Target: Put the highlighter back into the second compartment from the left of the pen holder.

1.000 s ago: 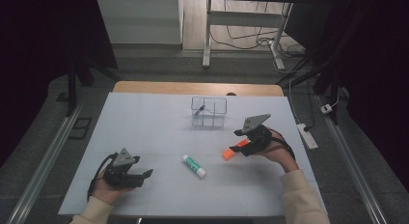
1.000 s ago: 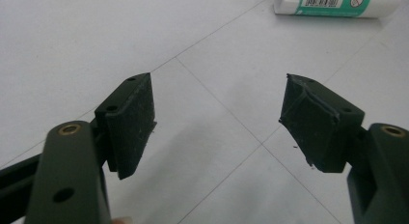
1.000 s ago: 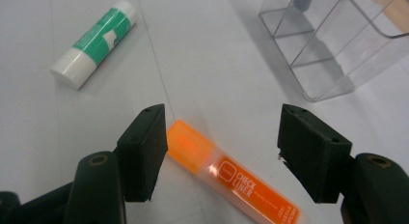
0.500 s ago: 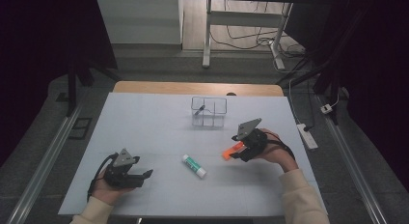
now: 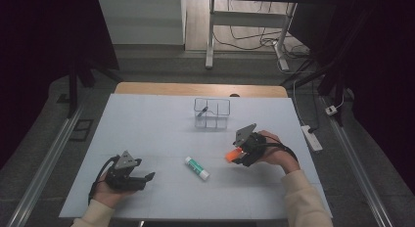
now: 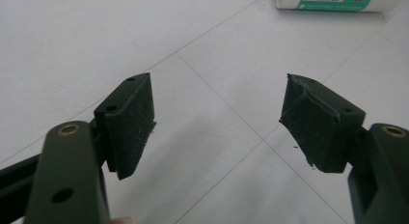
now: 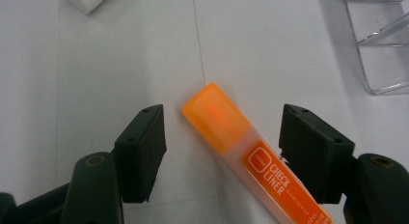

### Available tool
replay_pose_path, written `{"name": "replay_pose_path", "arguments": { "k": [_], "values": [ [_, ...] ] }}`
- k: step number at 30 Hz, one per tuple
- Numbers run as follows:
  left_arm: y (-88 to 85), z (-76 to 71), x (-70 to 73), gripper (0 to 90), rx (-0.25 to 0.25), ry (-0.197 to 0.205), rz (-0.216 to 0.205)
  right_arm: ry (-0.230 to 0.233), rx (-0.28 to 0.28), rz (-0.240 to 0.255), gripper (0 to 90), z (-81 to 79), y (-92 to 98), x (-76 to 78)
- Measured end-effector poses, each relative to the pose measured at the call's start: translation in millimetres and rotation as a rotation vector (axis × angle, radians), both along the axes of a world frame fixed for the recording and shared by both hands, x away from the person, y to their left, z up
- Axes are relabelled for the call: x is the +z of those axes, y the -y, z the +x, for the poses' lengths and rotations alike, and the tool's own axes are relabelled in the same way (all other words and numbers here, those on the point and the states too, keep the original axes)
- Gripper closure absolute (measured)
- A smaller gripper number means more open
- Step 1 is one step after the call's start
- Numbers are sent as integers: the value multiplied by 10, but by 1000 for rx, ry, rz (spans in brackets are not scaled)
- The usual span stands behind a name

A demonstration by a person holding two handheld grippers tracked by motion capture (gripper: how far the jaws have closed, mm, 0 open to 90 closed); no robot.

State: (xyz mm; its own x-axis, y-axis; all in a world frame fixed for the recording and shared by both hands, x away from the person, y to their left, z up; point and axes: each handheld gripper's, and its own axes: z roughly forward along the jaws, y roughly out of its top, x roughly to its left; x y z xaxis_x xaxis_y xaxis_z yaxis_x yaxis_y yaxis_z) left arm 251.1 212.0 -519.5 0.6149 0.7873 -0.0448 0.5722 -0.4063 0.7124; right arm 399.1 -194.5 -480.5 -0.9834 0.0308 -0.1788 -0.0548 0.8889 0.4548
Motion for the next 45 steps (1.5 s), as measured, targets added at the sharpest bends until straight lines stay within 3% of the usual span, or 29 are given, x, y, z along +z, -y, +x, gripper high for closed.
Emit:
{"name": "replay_pose_path", "arguments": {
  "k": [10,15,21,25,33,42,45],
  "values": [
    [-5,-12,1,273,-2,8,-2,-7,22,-35,373,72,-45,-61],
    [-14,-14,0,272,0,7,-1,2,42,-90,392,71,-91,-105],
    [-16,-16,-3,272,-1,7,0,2,43,-111,428,84,-120,-147],
    [-21,-13,-6,272,2,5,-3,24,46,-131,463,97,-130,-165],
    [-1,-17,-9,271,2,5,6,18,64,-121,620,119,-125,-174],
    [-13,-17,-10,271,1,8,5,25,75,-116,640,118,-125,-172],
    [-19,-18,-9,271,3,9,3,24,65,-94,641,132,-115,-150]
  ]
}}
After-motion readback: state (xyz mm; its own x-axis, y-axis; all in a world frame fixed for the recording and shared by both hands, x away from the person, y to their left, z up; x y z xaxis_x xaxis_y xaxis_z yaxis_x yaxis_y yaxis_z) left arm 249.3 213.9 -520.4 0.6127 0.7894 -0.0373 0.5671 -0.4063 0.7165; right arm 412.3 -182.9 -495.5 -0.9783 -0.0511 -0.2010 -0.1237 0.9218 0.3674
